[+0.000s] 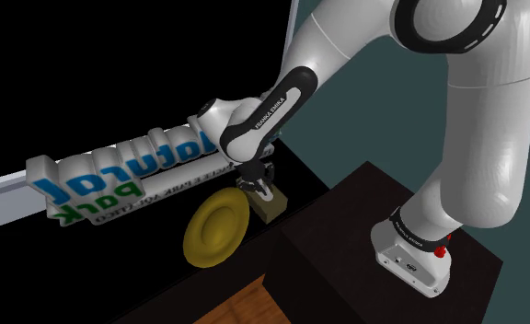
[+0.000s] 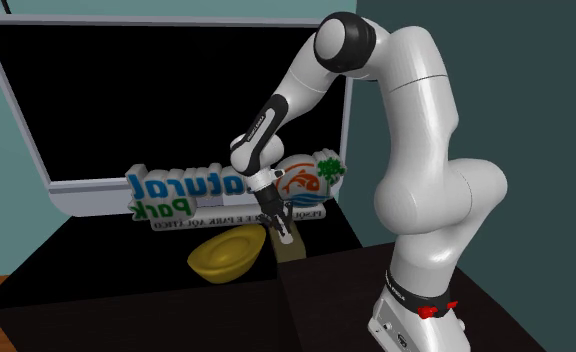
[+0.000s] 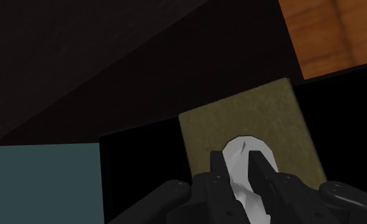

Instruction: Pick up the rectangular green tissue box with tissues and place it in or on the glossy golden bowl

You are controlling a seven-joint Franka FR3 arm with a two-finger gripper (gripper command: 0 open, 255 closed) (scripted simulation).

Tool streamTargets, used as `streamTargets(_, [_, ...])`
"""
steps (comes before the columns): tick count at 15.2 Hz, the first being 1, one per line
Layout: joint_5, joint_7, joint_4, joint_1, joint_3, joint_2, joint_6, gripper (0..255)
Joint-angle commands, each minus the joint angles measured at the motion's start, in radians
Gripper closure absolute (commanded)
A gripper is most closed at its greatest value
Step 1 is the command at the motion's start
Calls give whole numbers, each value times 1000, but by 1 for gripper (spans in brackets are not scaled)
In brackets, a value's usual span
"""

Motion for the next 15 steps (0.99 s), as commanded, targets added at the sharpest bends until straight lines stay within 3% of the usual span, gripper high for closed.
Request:
streamTargets(1, [0, 0, -1, -1, 0, 2, 8, 255])
streamTargets(15, [65, -49, -14, -27, 38, -156, -124, 255])
